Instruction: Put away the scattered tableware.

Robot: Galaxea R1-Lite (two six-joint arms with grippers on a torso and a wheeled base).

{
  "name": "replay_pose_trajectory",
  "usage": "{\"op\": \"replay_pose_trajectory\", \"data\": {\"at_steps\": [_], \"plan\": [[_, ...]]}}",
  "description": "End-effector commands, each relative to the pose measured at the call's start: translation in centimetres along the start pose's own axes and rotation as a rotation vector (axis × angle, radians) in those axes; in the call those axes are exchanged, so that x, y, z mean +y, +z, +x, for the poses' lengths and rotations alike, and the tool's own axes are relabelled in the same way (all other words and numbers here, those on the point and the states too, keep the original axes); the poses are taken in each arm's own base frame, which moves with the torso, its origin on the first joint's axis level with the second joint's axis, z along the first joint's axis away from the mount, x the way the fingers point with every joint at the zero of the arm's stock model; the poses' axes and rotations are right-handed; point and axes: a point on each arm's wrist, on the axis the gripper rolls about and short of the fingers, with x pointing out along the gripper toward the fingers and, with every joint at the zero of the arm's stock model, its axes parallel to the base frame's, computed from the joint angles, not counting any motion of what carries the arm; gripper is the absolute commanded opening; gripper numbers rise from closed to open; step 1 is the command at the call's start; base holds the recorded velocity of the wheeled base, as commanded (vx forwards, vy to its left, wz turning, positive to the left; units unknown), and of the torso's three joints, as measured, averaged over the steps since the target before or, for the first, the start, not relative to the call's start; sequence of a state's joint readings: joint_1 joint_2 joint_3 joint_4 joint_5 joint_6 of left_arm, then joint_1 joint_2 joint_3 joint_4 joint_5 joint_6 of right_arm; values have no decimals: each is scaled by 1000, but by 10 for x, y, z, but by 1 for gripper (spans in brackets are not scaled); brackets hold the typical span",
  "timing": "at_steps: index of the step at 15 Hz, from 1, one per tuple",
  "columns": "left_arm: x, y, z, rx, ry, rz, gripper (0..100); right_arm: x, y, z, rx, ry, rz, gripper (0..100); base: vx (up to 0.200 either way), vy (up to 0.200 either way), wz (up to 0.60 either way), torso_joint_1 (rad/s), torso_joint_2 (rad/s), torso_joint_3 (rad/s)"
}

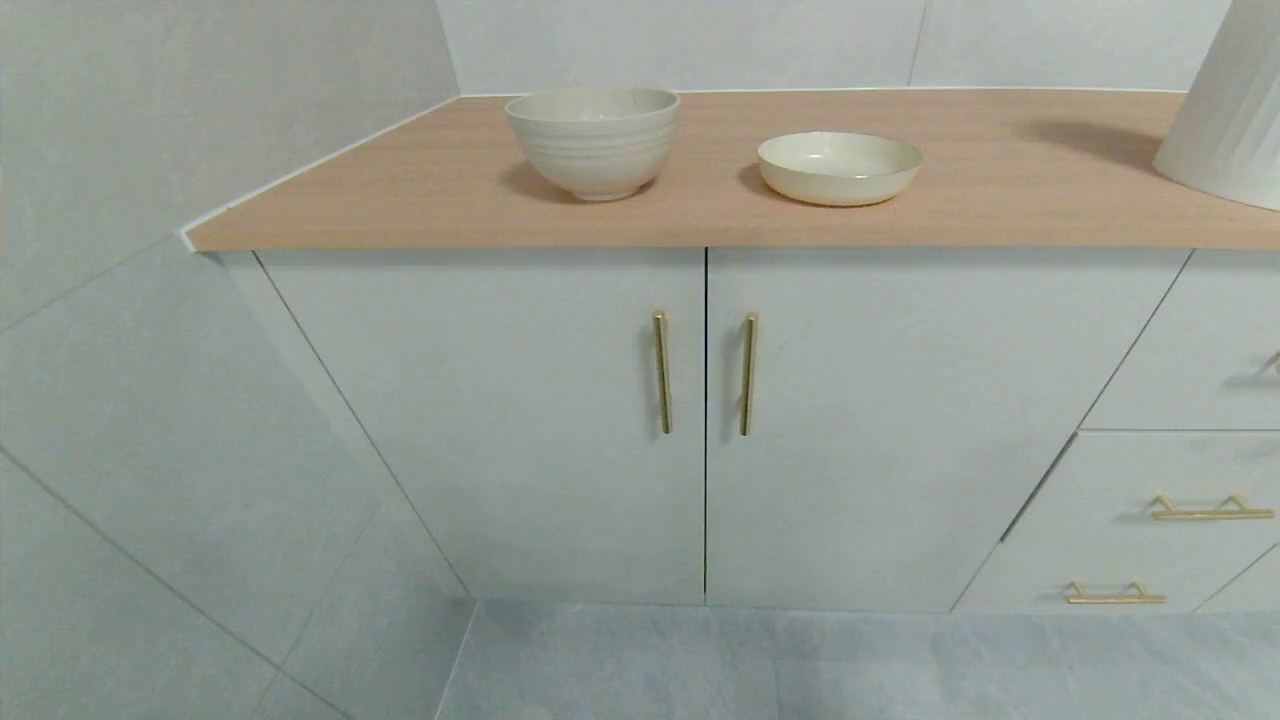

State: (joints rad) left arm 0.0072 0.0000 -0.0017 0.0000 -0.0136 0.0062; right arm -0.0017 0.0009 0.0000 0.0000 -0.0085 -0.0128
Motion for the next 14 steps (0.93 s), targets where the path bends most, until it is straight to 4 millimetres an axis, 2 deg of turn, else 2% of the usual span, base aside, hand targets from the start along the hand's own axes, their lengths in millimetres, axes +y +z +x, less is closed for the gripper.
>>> {"op": "replay_pose_trajectory", "data": {"at_steps": [1,2,3,6,7,8,11,12,13,14], "plan": [[0,0,0,2,0,0,100,0,4,-1,-15,2,4,100,0,0,0,0,0,0],[0,0,0,3,0,0,100,0,19,-4,-61,13,16,100,0,0,0,0,0,0],[0,0,0,3,0,0,100,-1,55,-7,-102,61,89,100,0,0,0,0,0,0],[0,0,0,3,0,0,100,0,68,16,58,185,81,100,0,0,0,0,0,0],[0,0,0,2,0,0,100,3,74,32,155,234,76,100,0,0,0,0,0,0],[0,0,0,3,0,0,100,4,82,40,182,245,76,100,0,0,0,0,0,0],[0,0,0,2,0,0,100,22,121,87,302,498,61,100,0,0,0,0,0,0],[0,0,0,2,0,0,100,27,127,97,322,524,57,100,0,0,0,0,0,0],[0,0,0,3,0,0,100,46,139,132,397,592,41,100,0,0,0,0,0,0],[0,0,0,2,0,0,100,56,140,150,430,611,34,100,0,0,0,0,0,0]]}}
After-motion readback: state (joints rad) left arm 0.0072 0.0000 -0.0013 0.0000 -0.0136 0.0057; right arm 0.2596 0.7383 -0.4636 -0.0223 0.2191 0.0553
